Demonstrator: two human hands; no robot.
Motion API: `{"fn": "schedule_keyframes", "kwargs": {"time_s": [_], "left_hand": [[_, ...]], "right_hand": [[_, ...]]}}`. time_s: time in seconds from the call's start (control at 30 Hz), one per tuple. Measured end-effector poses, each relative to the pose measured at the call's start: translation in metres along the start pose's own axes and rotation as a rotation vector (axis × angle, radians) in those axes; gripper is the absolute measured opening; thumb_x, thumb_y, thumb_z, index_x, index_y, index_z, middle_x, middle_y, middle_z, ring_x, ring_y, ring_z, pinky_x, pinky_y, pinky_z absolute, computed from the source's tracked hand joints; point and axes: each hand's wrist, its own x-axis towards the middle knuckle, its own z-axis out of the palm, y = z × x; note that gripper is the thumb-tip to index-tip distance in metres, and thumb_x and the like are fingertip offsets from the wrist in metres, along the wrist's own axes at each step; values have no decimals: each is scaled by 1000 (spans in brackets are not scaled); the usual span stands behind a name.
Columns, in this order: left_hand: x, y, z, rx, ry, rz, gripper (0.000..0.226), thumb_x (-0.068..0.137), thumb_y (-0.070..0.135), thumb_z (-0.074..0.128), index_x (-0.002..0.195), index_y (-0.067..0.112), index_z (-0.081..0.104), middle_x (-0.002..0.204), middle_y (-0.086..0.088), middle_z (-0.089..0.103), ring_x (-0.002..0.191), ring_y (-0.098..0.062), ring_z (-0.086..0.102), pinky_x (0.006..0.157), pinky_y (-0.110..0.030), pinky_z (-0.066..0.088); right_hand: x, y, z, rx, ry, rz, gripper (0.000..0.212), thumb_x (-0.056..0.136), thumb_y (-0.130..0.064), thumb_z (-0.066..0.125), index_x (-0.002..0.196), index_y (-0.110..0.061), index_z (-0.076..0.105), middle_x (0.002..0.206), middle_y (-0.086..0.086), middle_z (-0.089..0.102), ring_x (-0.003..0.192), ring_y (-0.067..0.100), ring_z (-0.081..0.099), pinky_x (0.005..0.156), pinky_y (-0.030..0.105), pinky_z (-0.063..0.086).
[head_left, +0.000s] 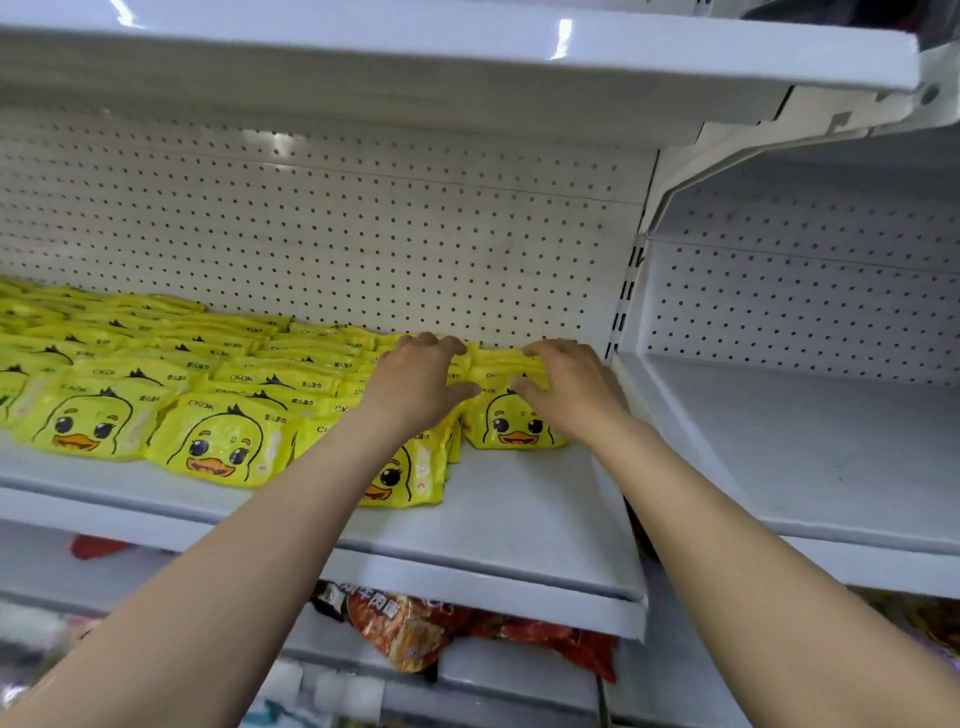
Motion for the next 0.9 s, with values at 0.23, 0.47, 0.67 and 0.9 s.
{"fn": "schedule_keyframes", "kwargs": {"time_s": [0.23,0.47,0.67,0.9], "left_hand": [[-76,-38,-33,92,140,-85,56,87,54,59,133,23,53,130,-7,55,121,-30,46,97,-44,43],[-146,-114,-84,179,198,-173,56,84,49,66,132,21,54,129,-9,56,121,-32,48,94,-47,45],[-224,-200,-145,251,215,-259,53,88,50,60,130,18,56,125,-11,58,117,-33,51,94,-46,46],[-332,-319,-229,390,176,-397,54,90,50,57,134,20,52,130,-8,55,119,-31,49,95,-46,46]], "right_hand": [[-22,-61,-3,17,-15,-256,54,92,-52,55,140,-28,48,149,2,42,138,24,35,112,35,30],[-39,-159,17,56,-60,-427,56,93,-53,54,142,-29,45,152,4,39,141,23,31,115,36,26],[-58,-285,38,125,-70,-558,55,94,-50,54,143,-25,46,151,4,40,140,22,32,112,31,22],[-95,-465,74,265,-145,-694,54,97,-46,52,145,-23,42,155,6,34,145,19,24,111,25,14]]}}
